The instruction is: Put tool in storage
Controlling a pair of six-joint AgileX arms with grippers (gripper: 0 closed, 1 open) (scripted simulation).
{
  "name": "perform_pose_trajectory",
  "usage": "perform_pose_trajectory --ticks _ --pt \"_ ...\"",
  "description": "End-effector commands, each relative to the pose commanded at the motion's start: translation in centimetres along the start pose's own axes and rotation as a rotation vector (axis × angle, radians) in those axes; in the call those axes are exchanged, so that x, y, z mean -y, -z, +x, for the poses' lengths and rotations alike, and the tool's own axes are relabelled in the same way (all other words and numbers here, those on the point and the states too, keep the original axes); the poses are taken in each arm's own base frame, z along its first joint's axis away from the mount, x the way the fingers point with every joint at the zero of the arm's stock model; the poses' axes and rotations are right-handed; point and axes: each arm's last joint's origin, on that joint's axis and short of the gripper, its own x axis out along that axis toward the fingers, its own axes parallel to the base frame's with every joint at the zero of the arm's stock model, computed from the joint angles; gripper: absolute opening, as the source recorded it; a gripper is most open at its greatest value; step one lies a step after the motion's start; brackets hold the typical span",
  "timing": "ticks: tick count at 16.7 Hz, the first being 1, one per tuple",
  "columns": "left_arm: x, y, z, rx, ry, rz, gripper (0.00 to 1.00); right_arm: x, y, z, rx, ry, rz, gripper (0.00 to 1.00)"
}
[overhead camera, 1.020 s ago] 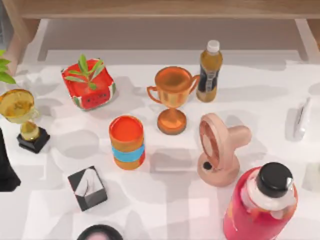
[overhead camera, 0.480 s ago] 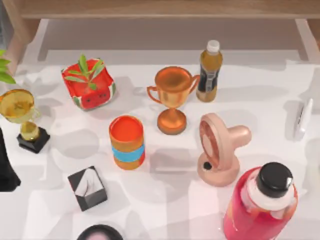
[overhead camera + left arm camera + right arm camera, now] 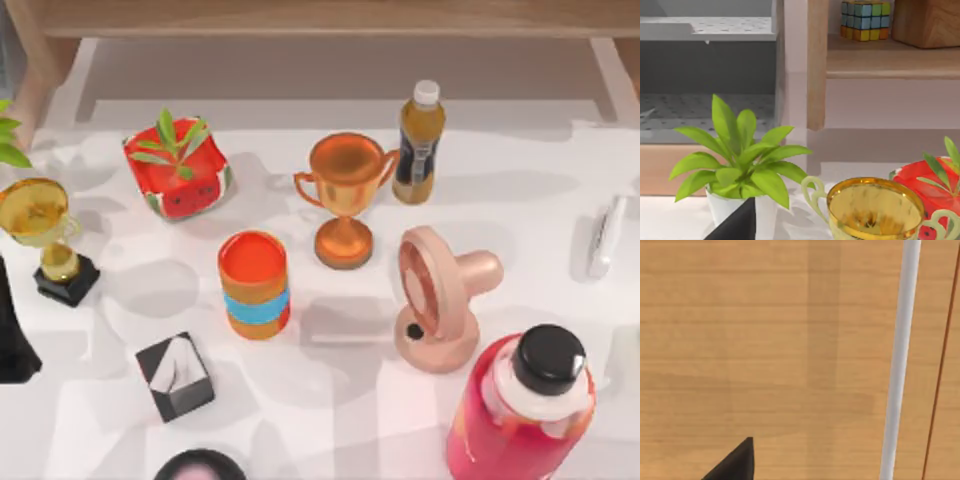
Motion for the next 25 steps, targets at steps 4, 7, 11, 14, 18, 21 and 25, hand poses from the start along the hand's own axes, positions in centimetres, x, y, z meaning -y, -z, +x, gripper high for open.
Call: perform_pose_trajectory --ticks 4,7,11,14,18,21,25 --pt "0.0 0.0 0.0 0.0 0.0 0.0 1.0 0.0 -0.1 0.3 0.001 -0.001 0.001 1.0" --pt "0.0 0.0 0.0 0.0 0.0 0.0 1.0 0.0 0.0 1.5 0.0 0.0 0.0 1.0" --pt "0.0 0.0 0.0 0.0 0.0 0.0 1.0 0.0 0.0 2.5 0.0 0.0 0.0 1.0" --pt "0.0 0.0 0.0 0.0 0.0 0.0 1.0 0.0 0.0 2.5 0.0 0.0 0.0 0.92" --pt "0.0 0.0 0.0 0.0 0.0 0.0 1.0 0.0 0.0 2.5 0.0 0.0 0.0 0.62" --pt "0.0 0.0 0.0 0.0 0.0 0.0 1.0 0.0 0.0 2.5 0.0 0.0 0.0 0.4" --pt "0.0 0.0 0.0 0.0 0.0 0.0 1.0 0.0 0.0 2.5 0.0 0.0 0.0 0.1"
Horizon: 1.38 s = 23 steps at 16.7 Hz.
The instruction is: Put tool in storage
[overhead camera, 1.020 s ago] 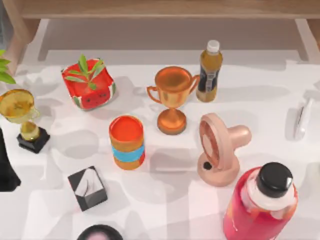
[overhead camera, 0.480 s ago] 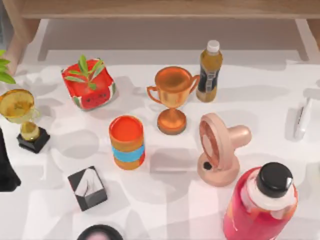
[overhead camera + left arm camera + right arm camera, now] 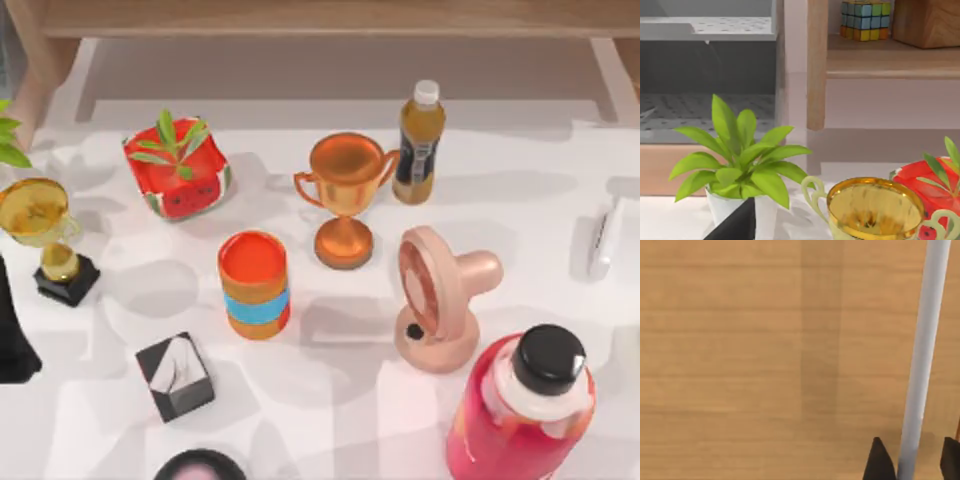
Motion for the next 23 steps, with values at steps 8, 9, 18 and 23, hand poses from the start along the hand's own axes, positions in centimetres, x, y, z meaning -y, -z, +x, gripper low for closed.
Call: perform_pose_trajectory --ticks 8,9,18,23 --pt "0.0 0.0 0.0 0.0 0.0 0.0 1.0 0.0 0.0 0.0 0.0 0.0 0.0 0.0" --pt "0.0 0.0 0.0 0.0 0.0 0.0 1.0 0.0 0.0 0.0 0.0 0.0 0.0 0.0" --pt "0.0 0.0 0.0 0.0 0.0 0.0 1.0 -0.2 0.1 -5.1 -0.004 -0.01 0.008 0.0" --pt "0.0 0.0 0.0 0.0 0.0 0.0 1.0 -0.1 0.1 -6.4 -0.004 -0.004 0.004 0.0"
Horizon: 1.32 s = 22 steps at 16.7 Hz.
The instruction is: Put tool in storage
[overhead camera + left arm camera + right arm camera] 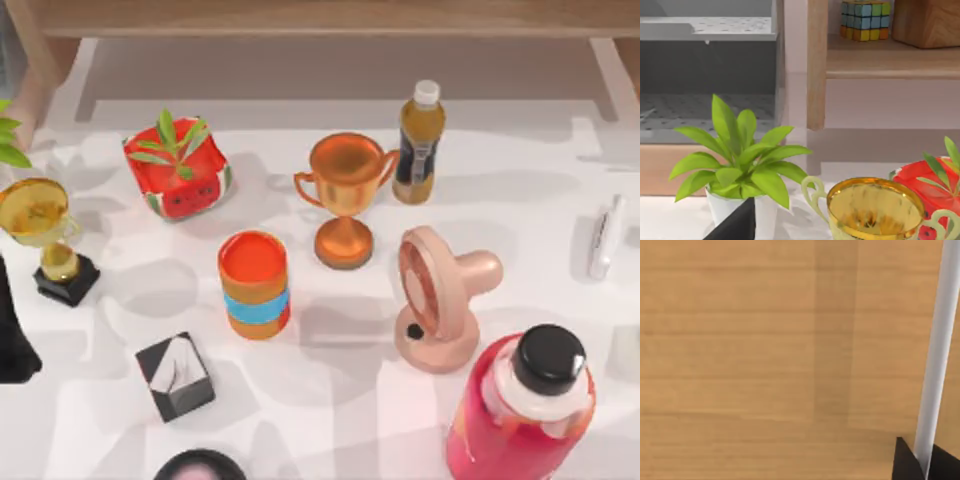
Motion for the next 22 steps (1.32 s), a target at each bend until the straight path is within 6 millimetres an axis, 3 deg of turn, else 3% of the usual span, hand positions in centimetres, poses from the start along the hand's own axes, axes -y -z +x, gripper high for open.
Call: perform_pose_trajectory --ticks 4,10,17,22 --pt "0.0 0.0 0.0 0.0 0.0 0.0 1.0 0.0 0.1 -0.9 -0.002 0.003 -0.001 0.0" --pt "0.0 0.0 0.0 0.0 0.0 0.0 1.0 -0.2 0.0 -5.9 0.0 -0.004 0.003 0.0" --pt "0.0 0.0 0.0 0.0 0.0 0.0 1.0 -0.1 0.1 -6.5 -0.001 0.0 0.0 0.0" --pt "0.0 0.0 0.0 0.0 0.0 0.0 1.0 -0.3 0.1 -10.5 0.001 -0.003 0.003 0.0"
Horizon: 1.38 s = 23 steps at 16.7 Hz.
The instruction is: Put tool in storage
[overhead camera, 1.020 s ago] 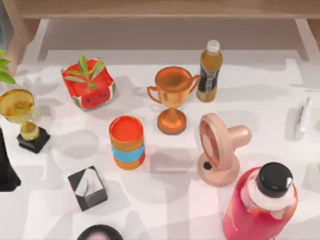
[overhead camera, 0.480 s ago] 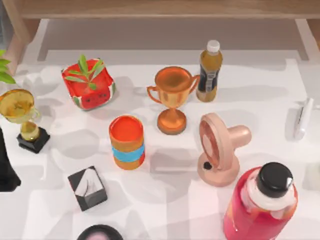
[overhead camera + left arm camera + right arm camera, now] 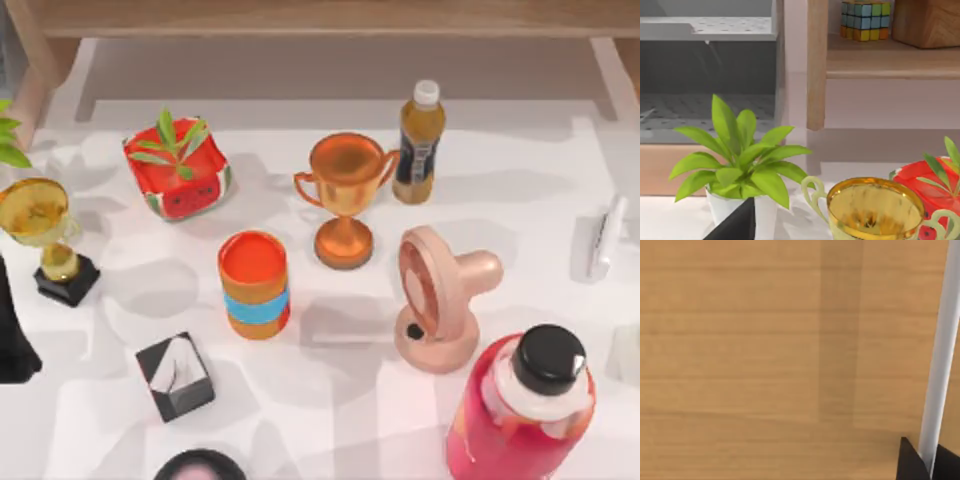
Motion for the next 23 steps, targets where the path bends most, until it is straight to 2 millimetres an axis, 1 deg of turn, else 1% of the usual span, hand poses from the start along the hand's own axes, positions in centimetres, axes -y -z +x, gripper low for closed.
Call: perform_pose_trajectory --ticks 2,3,7,20,21,23 --pt "0.0 0.0 0.0 0.0 0.0 0.0 1.0 0.0 -0.1 -1.4 -0.001 0.0 0.0 0.0" --pt "0.0 0.0 0.0 0.0 0.0 0.0 1.0 0.1 -0.1 -1.8 -0.001 0.001 0.0 0.0" --pt "0.0 0.0 0.0 0.0 0.0 0.0 1.0 0.1 -0.1 -1.9 -0.001 0.001 0.0 0.0" --pt "0.0 0.0 0.0 0.0 0.0 0.0 1.0 0.1 -0.1 -1.9 -0.001 0.001 0.0 0.98" --pt "0.0 0.0 0.0 0.0 0.0 0.0 1.0 0.1 -0.1 -1.9 -0.001 0.001 0.0 1.0" --pt "0.0 0.0 0.0 0.0 0.0 0.0 1.0 0.1 -0.1 -1.9 -0.001 0.001 0.0 1.0"
